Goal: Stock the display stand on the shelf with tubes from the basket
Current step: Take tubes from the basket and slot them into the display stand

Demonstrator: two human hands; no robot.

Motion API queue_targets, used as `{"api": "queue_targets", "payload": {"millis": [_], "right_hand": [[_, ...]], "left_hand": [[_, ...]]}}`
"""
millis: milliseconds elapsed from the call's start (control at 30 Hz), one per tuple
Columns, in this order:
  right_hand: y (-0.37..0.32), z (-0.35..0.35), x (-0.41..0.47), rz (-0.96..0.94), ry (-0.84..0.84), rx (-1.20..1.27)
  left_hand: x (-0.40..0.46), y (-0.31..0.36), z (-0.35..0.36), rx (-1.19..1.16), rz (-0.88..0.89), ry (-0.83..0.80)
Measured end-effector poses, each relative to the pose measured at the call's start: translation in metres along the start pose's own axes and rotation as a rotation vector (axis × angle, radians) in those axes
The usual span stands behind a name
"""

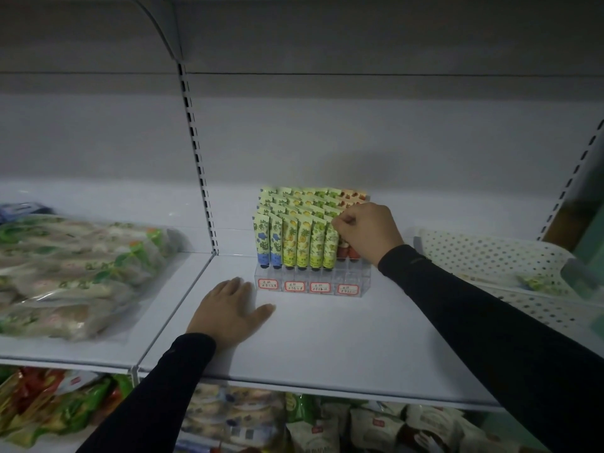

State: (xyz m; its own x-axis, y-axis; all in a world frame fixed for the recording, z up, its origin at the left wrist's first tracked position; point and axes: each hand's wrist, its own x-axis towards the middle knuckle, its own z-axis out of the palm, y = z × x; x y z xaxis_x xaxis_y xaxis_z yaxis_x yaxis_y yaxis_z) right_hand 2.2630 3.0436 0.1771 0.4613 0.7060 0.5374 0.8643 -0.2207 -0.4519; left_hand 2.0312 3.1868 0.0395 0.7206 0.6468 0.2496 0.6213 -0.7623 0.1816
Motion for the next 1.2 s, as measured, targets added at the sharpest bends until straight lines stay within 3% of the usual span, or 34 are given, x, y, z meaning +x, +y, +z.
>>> {"api": "queue_targets", "payload": {"millis": [567, 800, 1000, 1200], "right_hand": [[-0.004, -0.005, 0.000, -0.003, -0.068, -0.024], [-0.004, -0.034, -0.007, -0.037, 0.052, 0.017], [0.031, -0.067, -0.024, -0.105, 0.002, -0.025], [0.082, -0.111, -0.051, -0.068, -0.052, -0.125]], "left_hand": [[-0.007, 0.008, -0.014, -0.039, -0.063, -0.050], [-0.017, 0.021, -0.033, -0.204, -0.136, 0.077], [-0.018, 0.078, -0.075, -0.315, 0.014, 0.240], [0.008, 0.161, -0.101, -0.348, 0.232, 0.210]]}}
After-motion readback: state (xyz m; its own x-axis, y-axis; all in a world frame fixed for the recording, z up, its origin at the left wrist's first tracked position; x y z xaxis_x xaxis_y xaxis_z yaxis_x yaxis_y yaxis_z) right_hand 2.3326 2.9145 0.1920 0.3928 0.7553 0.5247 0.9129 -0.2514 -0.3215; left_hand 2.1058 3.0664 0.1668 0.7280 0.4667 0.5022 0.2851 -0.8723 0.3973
